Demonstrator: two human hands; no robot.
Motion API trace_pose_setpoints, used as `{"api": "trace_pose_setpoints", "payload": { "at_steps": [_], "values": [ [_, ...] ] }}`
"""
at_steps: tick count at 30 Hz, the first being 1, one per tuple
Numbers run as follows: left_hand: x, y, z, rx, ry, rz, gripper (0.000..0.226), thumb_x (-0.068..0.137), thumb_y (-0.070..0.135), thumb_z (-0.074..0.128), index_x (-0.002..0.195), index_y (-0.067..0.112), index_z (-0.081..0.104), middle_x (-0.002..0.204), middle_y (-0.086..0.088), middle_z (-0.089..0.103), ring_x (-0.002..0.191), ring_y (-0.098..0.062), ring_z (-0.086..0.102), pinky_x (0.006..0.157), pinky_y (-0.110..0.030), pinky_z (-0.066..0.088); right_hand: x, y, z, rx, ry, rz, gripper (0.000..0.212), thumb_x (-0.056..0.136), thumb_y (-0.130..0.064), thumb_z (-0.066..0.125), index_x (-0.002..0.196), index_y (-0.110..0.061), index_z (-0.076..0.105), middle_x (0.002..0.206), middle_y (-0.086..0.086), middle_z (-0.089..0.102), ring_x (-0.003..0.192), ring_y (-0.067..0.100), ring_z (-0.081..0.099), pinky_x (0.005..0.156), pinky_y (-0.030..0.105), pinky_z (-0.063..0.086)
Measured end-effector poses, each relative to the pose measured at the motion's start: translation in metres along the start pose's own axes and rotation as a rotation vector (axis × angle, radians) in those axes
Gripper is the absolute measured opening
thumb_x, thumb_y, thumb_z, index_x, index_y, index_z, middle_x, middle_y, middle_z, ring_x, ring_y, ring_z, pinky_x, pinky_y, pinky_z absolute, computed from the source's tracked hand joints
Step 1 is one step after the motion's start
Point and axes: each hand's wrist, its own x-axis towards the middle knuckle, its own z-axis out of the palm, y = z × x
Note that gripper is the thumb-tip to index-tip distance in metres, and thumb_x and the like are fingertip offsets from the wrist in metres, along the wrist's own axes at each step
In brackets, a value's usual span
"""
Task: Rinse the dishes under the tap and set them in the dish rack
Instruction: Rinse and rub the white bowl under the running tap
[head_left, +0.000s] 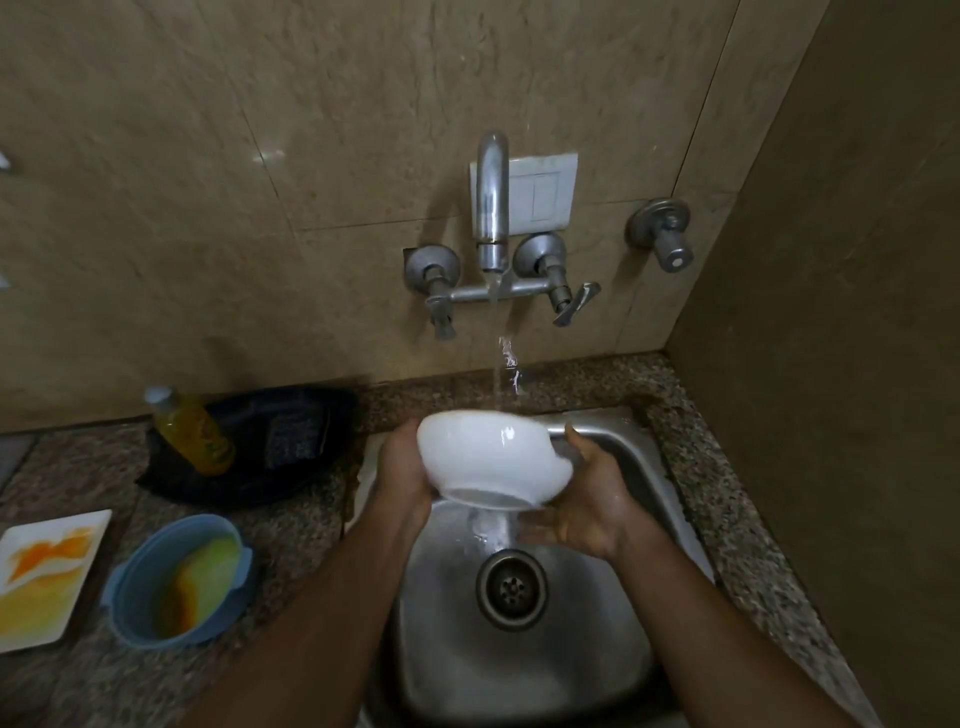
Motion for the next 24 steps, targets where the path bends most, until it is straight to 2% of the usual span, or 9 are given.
{"api": "trace_pose_setpoints", "payload": {
  "at_steps": [1,3,6,8,10,15,17,19,24],
  "values": [
    [-0.003,-0.001,0.005,0.017,-0.007,-0.005,0.032,0.096,0.025,0.045,0.082,0.006,0.067,0.063,-0.005,0.072,0.063,-0.026,0.067,0.058,-0.028,0.054,-0.003,-0.001,-0.001,0.003,-0.007,0.029,0.057,0.085,-0.053,0.055,0.112,-0.005,0.067,0.114,0.025,0.065,0.106,0.047,0.059,0.093,0.061,0.048],
    [0.001,-0.003,0.004,0.092,-0.064,0.0,0.029,0.098,0.018,0.043,0.081,0.008,0.063,0.059,-0.001,0.069,0.064,-0.023,0.063,0.06,-0.027,0.05,-0.006,0.0,-0.003,0.025,-0.018,-0.029,0.049,0.078,-0.024,0.058,0.121,-0.001,0.064,0.116,0.024,0.065,0.107,0.043,0.061,0.093,0.056,0.051],
    [0.004,0.003,-0.004,0.218,-0.225,-0.035,0.02,0.095,0.006,0.046,0.099,0.012,0.065,0.084,-0.005,0.073,0.081,-0.026,0.064,0.07,-0.033,0.051,-0.003,-0.001,-0.007,-0.03,0.025,-0.18,0.074,0.057,-0.004,0.055,0.131,0.002,0.056,0.124,0.025,0.063,0.114,0.042,0.059,0.1,0.055,0.046],
    [0.003,0.004,-0.009,0.297,-0.31,-0.139,0.023,0.098,0.011,0.048,0.116,0.01,0.063,0.106,-0.012,0.073,0.095,-0.031,0.068,0.075,-0.041,0.057,0.003,0.002,-0.009,-0.046,0.069,-0.308,0.074,0.053,-0.001,0.054,0.127,-0.002,0.059,0.122,0.026,0.064,0.114,0.047,0.059,0.098,0.065,0.044],
    [0.001,0.002,-0.007,0.378,-0.248,-0.163,0.029,0.1,0.025,0.051,0.123,0.009,0.061,0.109,-0.013,0.073,0.096,-0.03,0.07,0.072,-0.042,0.059,0.003,0.0,-0.006,-0.048,0.096,-0.416,0.066,0.057,0.002,0.054,0.122,-0.007,0.063,0.117,0.022,0.068,0.108,0.047,0.061,0.091,0.067,0.048],
    [0.006,-0.009,0.005,0.54,-0.085,0.071,0.051,0.094,0.062,0.044,0.129,0.028,0.058,0.119,0.001,0.068,0.102,-0.021,0.066,0.087,-0.042,0.056,0.003,-0.008,0.005,-0.198,0.171,-0.528,0.05,0.08,0.016,0.05,0.114,-0.018,0.065,0.111,0.013,0.069,0.101,0.035,0.064,0.087,0.054,0.054],
    [0.005,-0.012,0.006,0.544,-0.055,0.111,0.056,0.092,0.065,0.044,0.134,0.029,0.055,0.125,0.003,0.064,0.106,-0.017,0.062,0.091,-0.04,0.053,0.006,-0.012,0.005,-0.325,0.228,-0.594,0.052,0.081,0.013,0.055,0.119,-0.02,0.064,0.111,0.006,0.07,0.102,0.028,0.065,0.087,0.049,0.056],
    [0.003,-0.014,0.008,0.521,-0.052,0.122,0.054,0.092,0.064,0.045,0.133,0.03,0.055,0.123,0.006,0.063,0.104,-0.014,0.061,0.085,-0.036,0.051,0.007,-0.017,0.002,-0.414,0.244,-0.613,0.052,0.08,0.011,0.058,0.121,-0.02,0.064,0.111,0.005,0.071,0.102,0.027,0.066,0.086,0.047,0.056],
    [-0.011,-0.019,0.002,0.579,-0.126,0.208,0.032,0.097,0.048,0.049,0.12,0.031,0.063,0.109,0.006,0.071,0.098,-0.013,0.068,0.079,-0.032,0.055,0.005,-0.02,-0.007,-0.43,0.221,-0.405,0.039,0.081,0.007,0.062,0.112,-0.014,0.069,0.1,0.01,0.075,0.097,0.034,0.069,0.088,0.054,0.055]
  ]
}}
